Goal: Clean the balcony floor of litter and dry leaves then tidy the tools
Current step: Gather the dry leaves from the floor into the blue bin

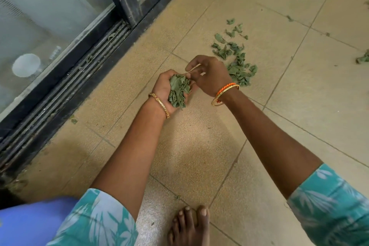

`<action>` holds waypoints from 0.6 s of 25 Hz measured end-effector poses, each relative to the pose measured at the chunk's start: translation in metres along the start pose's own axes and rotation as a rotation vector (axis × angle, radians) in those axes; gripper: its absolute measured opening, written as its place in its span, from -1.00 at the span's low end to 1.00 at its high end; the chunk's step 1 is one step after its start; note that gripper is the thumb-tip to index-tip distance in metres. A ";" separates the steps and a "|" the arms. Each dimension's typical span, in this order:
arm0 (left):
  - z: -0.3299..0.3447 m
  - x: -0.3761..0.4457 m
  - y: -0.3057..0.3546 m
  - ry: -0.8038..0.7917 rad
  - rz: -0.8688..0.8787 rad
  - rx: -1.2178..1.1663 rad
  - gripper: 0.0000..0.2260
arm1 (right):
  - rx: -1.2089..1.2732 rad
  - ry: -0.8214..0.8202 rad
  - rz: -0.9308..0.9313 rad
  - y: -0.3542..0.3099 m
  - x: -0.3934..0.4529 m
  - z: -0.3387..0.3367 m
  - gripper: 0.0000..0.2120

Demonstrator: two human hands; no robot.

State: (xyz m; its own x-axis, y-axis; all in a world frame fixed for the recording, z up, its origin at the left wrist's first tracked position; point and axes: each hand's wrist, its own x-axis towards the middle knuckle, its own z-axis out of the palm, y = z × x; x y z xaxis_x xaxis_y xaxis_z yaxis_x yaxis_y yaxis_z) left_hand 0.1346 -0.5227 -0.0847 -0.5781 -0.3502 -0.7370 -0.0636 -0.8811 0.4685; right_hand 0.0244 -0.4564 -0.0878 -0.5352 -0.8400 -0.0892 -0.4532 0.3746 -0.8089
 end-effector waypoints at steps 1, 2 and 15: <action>0.005 0.006 -0.002 0.009 -0.007 0.019 -0.69 | -0.033 -0.005 -0.009 0.003 0.002 -0.008 -0.91; 0.009 0.011 -0.003 0.026 -0.014 0.047 -0.69 | -0.049 -0.018 -0.006 0.006 0.004 -0.015 -0.92; 0.042 0.060 0.021 0.170 0.032 0.204 -0.71 | -0.305 0.098 0.276 0.099 0.140 -0.063 -0.32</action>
State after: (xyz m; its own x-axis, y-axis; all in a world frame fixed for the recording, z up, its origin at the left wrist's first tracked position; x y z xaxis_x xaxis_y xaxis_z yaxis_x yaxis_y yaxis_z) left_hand 0.0648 -0.5492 -0.0985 -0.4388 -0.4402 -0.7834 -0.2201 -0.7926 0.5686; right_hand -0.1403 -0.5124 -0.1438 -0.7248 -0.6560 -0.2108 -0.4653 0.6917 -0.5524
